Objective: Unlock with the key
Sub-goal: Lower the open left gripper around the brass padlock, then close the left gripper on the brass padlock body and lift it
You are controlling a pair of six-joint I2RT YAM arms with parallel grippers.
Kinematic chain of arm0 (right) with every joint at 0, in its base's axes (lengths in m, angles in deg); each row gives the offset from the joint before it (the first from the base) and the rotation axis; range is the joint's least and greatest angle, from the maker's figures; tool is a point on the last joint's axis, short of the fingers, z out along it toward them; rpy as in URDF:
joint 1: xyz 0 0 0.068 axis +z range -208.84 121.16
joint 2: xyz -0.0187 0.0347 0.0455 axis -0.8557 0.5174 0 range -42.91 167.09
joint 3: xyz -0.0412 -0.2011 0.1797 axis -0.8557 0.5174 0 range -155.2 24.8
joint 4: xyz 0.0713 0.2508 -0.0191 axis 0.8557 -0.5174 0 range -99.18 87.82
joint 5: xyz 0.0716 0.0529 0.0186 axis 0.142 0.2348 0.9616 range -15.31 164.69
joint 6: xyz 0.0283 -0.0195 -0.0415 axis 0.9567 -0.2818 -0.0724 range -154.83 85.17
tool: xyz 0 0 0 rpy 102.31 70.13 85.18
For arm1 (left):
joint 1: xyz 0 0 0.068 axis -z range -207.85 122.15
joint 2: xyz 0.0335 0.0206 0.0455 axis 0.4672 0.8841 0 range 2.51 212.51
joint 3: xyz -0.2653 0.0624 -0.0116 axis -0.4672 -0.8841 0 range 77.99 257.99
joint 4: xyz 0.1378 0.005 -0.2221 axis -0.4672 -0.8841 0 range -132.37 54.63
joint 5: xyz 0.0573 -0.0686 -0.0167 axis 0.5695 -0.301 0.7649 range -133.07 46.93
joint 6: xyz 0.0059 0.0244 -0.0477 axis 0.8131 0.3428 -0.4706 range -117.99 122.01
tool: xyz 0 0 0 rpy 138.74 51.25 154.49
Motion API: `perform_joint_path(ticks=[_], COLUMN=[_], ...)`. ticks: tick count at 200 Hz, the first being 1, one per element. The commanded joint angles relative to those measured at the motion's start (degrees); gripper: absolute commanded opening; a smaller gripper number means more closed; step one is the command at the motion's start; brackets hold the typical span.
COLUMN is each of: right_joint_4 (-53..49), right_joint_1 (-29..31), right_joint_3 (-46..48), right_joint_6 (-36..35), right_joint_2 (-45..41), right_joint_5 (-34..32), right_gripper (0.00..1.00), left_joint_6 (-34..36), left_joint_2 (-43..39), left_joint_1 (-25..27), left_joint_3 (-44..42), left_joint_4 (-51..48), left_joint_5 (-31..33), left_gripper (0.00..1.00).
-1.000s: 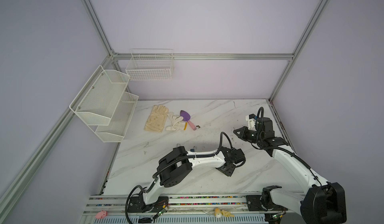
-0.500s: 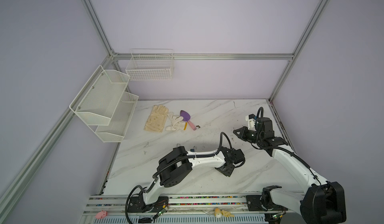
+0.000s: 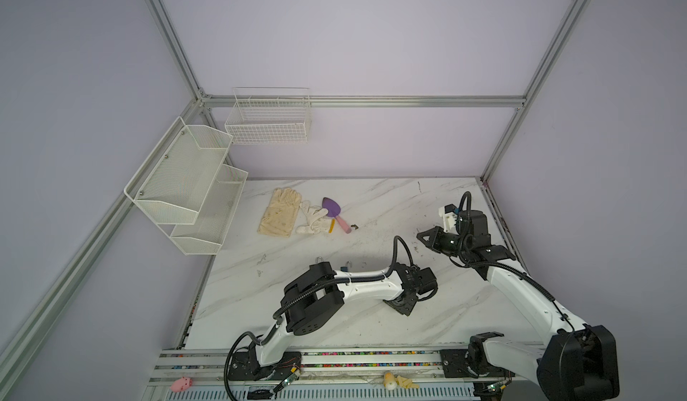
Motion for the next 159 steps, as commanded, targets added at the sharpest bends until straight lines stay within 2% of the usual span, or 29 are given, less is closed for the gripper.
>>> perform_joint_path(ticks=[1,60,85,125,159], right_joint_4=[0.1,-0.3,-3.1,-5.2,-7.0], right_joint_1=[-0.4,-0.4,-0.4,-0.3,1.8], right_joint_3=[0.0,0.0,-1.2,-2.4,-2.6], right_joint_6=[-0.7,-0.6,-3.7,-5.0,-6.1], right_joint_2=[-0.6,-1.6,-1.4,-1.9,-3.0], right_joint_5=[0.3,0.0,-2.2,-3.3,-7.1], right_gripper=[0.00,0.00,0.00,0.00,0.00], left_joint_6=[-1.1,-3.8,-5.7,-10.5,-17.4], left_joint_2=[-1.3,-3.5,-6.5,-15.7,-25.7], left_joint_1=[0.1,-0.7,-1.9,-5.2,-10.8], left_joint_3=[-2.1,-2.8,-4.1,-10.8,-20.1], left_joint_4=[-0.4,2.0,4.0,10.7,21.3], left_joint_5=[2.1,1.7,1.6,0.7,-2.7], left_gripper=[0.30,0.23,0.20,0.19,0.15])
